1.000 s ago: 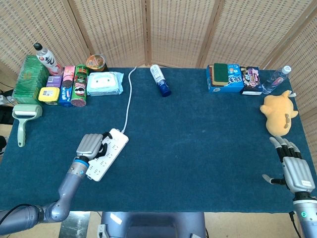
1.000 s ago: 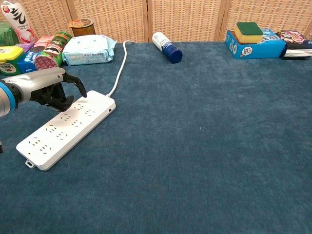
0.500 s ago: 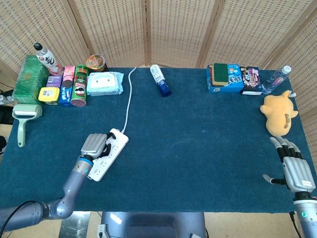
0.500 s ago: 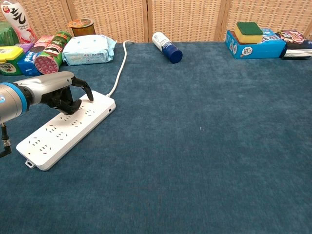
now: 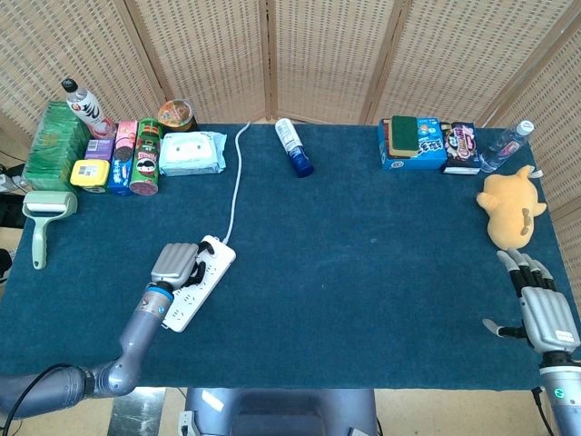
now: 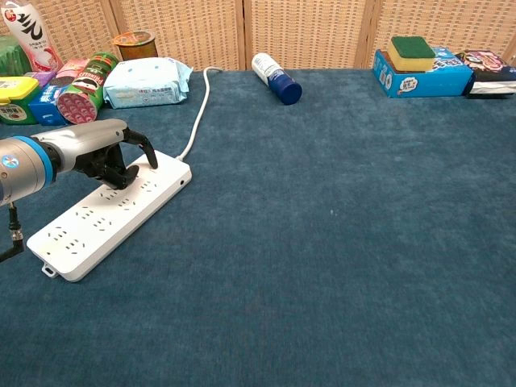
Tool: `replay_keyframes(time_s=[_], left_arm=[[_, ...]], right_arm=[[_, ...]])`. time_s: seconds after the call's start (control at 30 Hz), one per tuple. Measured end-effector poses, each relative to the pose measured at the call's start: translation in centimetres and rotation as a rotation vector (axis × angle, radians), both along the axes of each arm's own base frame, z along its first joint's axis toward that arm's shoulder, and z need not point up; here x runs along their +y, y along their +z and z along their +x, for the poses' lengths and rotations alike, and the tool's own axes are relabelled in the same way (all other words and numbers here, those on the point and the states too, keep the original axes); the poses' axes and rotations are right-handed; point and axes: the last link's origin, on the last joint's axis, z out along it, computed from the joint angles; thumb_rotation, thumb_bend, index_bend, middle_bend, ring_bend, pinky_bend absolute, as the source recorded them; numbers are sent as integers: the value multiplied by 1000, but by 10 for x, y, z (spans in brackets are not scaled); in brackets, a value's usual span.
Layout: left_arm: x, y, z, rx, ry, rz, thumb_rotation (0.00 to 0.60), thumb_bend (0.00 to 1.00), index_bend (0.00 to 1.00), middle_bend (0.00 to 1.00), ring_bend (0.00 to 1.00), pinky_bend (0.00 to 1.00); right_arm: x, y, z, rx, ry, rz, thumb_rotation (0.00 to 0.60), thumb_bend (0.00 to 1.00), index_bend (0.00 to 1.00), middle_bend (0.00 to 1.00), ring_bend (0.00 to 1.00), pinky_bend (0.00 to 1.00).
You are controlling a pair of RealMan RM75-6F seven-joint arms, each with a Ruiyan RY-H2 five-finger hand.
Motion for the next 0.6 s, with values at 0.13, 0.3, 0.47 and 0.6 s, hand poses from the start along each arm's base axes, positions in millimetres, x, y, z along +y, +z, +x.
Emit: replay_keyframes(time_s=[0.13, 0.3, 0.47, 0.6], left_arm=[[0, 0, 0, 3, 1, 1, 600, 653, 323, 1000, 1000, 1000], [-1, 0, -2, 10, 9, -5, 600, 654, 323, 1000, 1000, 1000], [0, 1, -5, 16, 18, 1, 600, 652, 324, 1000, 1000, 1000], [0, 2, -3, -6, 13, 5, 600, 650, 323, 1000, 1000, 1000]], right_arm=[[0, 0, 0, 0, 2, -1, 600, 0, 0, 24, 21, 0], [0, 1, 0, -1, 3, -5, 600, 0, 0, 24, 21, 0], [0, 1, 1, -3, 4, -6, 600, 0, 0, 24, 21, 0], [0, 1, 1, -1, 5, -6, 600, 0, 0, 24, 21, 0]])
